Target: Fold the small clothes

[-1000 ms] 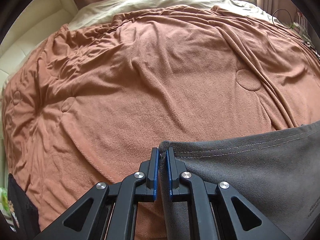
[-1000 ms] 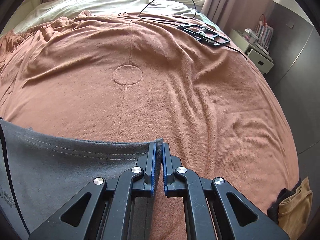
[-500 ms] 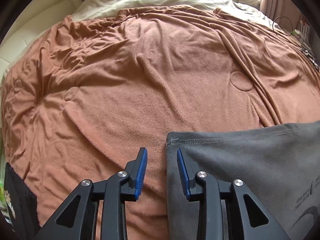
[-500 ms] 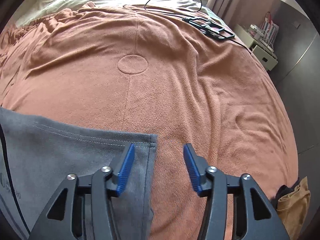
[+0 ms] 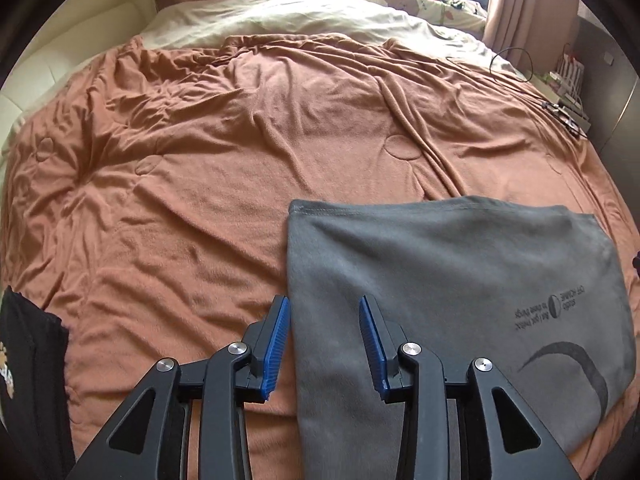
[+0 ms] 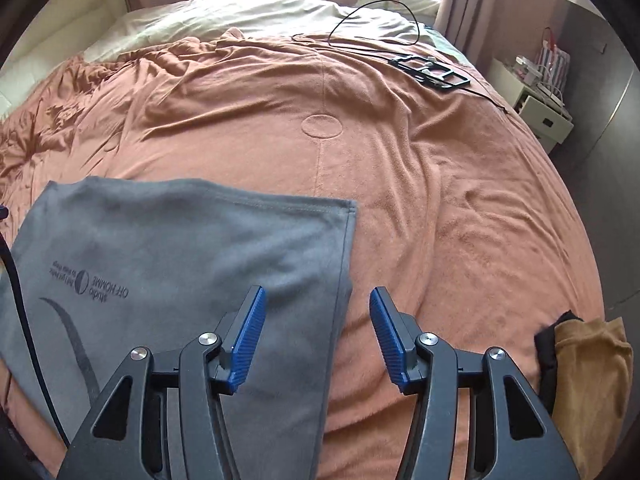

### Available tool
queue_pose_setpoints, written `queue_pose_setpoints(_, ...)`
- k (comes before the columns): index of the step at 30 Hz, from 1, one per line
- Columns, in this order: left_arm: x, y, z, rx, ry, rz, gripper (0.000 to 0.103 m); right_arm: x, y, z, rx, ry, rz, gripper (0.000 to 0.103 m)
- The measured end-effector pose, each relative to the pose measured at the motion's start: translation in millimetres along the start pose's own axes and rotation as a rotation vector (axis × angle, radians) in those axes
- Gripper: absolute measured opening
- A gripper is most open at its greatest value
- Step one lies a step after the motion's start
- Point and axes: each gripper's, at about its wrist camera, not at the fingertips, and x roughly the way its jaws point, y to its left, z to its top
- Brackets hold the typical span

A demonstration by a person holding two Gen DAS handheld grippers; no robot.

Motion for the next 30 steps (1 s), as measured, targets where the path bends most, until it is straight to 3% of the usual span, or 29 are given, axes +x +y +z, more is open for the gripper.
queue_pose_setpoints(2, -10, -4, -14, 0.002, -0.009, -0.014, 0.038, -9, 5, -16, -0.010, -0.001, 0.026, 0.050)
queue_pose_setpoints(6, -26, -10, -45, 0.006, -0.028, -0.040, 0.038, -23, 17, -45, -0.043, 0.010, 0.076, 0.037)
queue_pose_setpoints(11, -34, -21, -81, 0.009, -0.029, -0.060, 0.038, -37, 27, -74, -0.062, 0.008, 0.102, 0.037)
queue_pose_setpoints(22, -37, -58, -133, 0.028, -0.019, -0.099, 0.038, -45, 65, -99, -0.077, 0.011, 0.158, 0.037)
queue_pose_setpoints(30, -13, -52, -159, 0.031, 0.056, -0.017, 0.044, -24, 70, -118, -0.088, 0.055, 0.153, 0.038)
